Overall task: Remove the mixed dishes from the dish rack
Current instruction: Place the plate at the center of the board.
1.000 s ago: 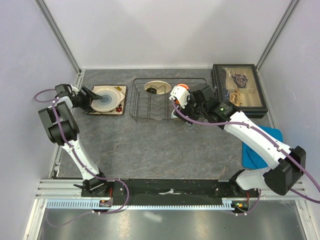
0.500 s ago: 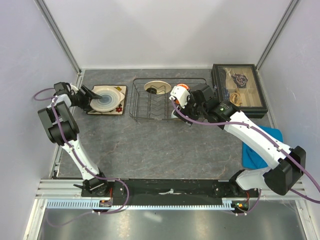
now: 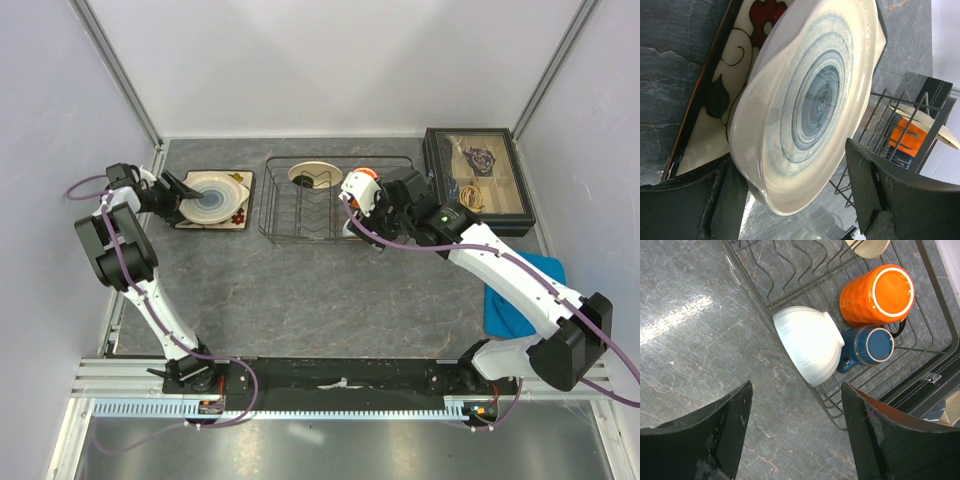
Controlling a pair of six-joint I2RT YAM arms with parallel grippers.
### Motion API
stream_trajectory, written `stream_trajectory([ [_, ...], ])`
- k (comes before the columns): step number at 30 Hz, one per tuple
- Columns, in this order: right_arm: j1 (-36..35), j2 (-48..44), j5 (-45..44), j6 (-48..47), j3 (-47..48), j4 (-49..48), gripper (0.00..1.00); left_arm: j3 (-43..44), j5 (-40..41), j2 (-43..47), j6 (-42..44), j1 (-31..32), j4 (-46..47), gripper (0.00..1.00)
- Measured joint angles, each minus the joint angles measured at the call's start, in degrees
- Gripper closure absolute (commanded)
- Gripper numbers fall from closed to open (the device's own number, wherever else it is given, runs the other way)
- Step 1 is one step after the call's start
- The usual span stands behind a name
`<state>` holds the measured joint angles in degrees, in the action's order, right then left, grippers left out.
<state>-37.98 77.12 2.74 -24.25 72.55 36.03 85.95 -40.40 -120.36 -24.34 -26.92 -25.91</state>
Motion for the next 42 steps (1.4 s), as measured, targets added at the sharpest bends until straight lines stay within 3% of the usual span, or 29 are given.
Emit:
stream_trajectory([
  [24, 0.0, -0.24, -0.24, -0.17, -0.02, -0.04, 0.2, 0.0, -0.2, 0.0, 4.66, -2.25, -2.93, 0.2],
  [26, 0.0, 0.04, -0.83, -0.39, 0.0, -0.09, 0.12, 0.0, -0.59, 0.0, 4.74, -2.51, -3.13, 0.2],
  [42, 0.0, 14.4, -8.33, -5.9, 11.76, -3.52, 0.07, -1.73, -3.78, 5.62, 7.72, -5.38, -5.35, 0.17],
])
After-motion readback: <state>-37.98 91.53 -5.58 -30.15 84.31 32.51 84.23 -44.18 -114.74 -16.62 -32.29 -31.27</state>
